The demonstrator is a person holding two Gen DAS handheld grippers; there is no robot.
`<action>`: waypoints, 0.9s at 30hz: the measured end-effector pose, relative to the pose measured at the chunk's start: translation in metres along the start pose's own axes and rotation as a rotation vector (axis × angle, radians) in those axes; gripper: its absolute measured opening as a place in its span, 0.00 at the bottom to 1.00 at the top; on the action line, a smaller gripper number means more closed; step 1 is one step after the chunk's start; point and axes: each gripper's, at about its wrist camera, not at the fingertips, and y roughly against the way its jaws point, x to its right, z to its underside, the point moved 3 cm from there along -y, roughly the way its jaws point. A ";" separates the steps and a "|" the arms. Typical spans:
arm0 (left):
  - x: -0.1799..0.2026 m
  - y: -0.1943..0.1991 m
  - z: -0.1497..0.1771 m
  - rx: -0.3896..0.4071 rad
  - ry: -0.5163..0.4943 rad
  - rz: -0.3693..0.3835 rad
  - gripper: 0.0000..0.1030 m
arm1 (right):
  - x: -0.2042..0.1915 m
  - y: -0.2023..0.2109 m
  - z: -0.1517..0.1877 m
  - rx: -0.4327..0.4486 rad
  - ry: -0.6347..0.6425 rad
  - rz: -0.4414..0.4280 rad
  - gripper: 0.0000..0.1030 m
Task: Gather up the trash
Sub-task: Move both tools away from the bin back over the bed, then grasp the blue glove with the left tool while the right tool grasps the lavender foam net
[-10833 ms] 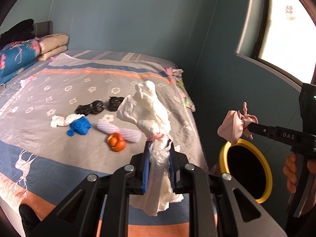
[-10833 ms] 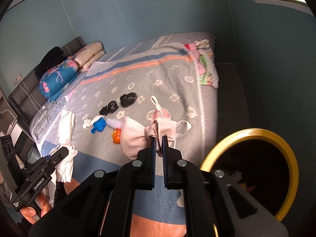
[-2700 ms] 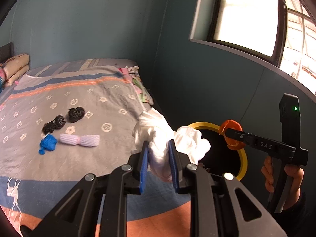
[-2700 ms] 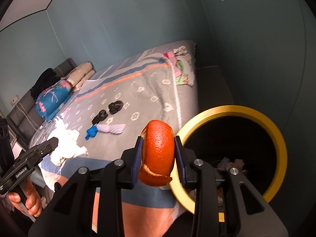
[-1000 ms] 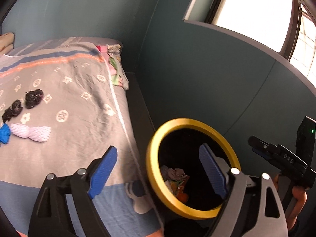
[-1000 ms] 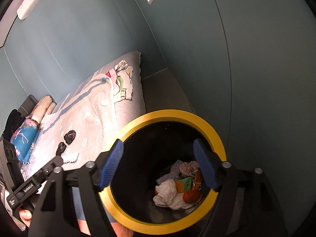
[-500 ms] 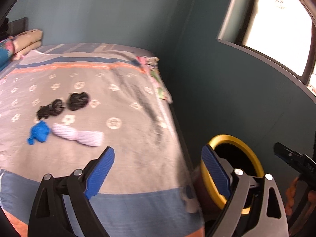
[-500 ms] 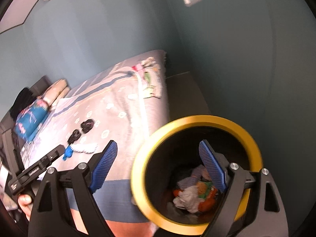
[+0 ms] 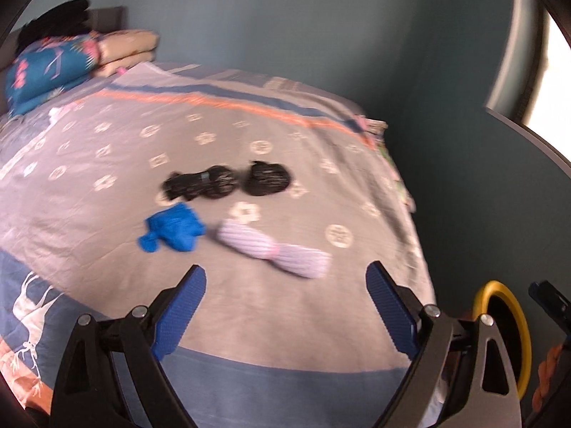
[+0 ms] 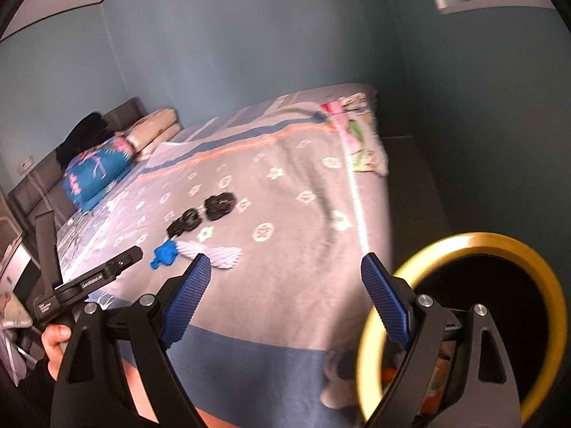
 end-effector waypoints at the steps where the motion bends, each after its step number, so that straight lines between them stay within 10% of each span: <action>1: -0.007 -0.003 0.000 -0.003 0.012 -0.008 0.85 | -0.005 -0.007 0.000 -0.008 0.008 -0.007 0.80; 27: -0.138 -0.127 -0.016 -0.131 0.172 -0.188 0.85 | -0.128 -0.255 0.029 -0.298 0.346 -0.023 0.80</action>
